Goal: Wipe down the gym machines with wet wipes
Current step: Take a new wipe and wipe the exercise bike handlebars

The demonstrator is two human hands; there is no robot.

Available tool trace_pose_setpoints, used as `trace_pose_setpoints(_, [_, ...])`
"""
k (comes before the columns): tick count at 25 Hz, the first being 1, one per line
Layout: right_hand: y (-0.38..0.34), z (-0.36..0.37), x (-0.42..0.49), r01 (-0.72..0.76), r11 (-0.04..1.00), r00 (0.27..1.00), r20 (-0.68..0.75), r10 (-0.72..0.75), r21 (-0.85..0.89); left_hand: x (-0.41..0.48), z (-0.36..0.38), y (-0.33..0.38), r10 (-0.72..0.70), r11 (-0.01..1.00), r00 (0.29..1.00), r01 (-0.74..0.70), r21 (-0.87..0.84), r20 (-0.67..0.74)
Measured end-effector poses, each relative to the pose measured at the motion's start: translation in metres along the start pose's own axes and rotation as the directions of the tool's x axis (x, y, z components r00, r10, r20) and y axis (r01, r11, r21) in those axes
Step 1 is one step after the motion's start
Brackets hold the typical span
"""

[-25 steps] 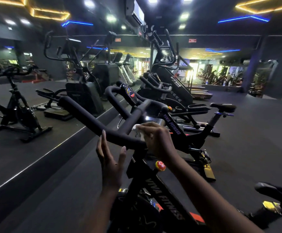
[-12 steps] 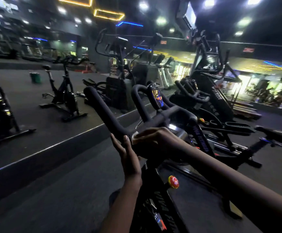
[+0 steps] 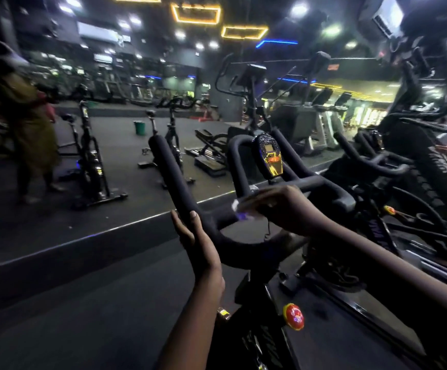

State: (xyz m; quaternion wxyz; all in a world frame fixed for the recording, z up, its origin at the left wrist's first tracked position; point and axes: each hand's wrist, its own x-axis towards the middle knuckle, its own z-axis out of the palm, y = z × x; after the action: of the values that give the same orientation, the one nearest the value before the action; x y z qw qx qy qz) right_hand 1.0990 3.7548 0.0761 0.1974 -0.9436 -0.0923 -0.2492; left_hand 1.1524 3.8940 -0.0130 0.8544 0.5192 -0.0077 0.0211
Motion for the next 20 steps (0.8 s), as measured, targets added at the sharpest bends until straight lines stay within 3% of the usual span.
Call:
trace_pose_setpoints(5, [-0.029,0.037,0.110,0.104,0.992,0.987,-0.117,-0.111,-0.066,0.021,0.011,0.016,0.065,0.990,0.988,-0.045,0.137,-0.141])
trace_pose_setpoints(9, [-0.025,0.061,0.171,0.148,0.983,0.978,-0.132,-0.163,-0.112,0.015,0.015,0.023,0.062,0.991,0.988,-0.044,0.130,-0.141])
trace_pose_setpoints(15, [-0.007,0.081,0.142,0.233,0.969,0.966,-0.099,-0.240,-0.077,0.023,0.011,0.009,-0.014,0.999,0.991,0.018,0.026,-0.134])
trace_pose_setpoints(20, [0.003,0.066,0.087,0.443,0.895,0.891,0.141,-0.432,-0.056,0.018,0.012,0.016,0.057,0.998,0.988,-0.054,0.020,-0.141])
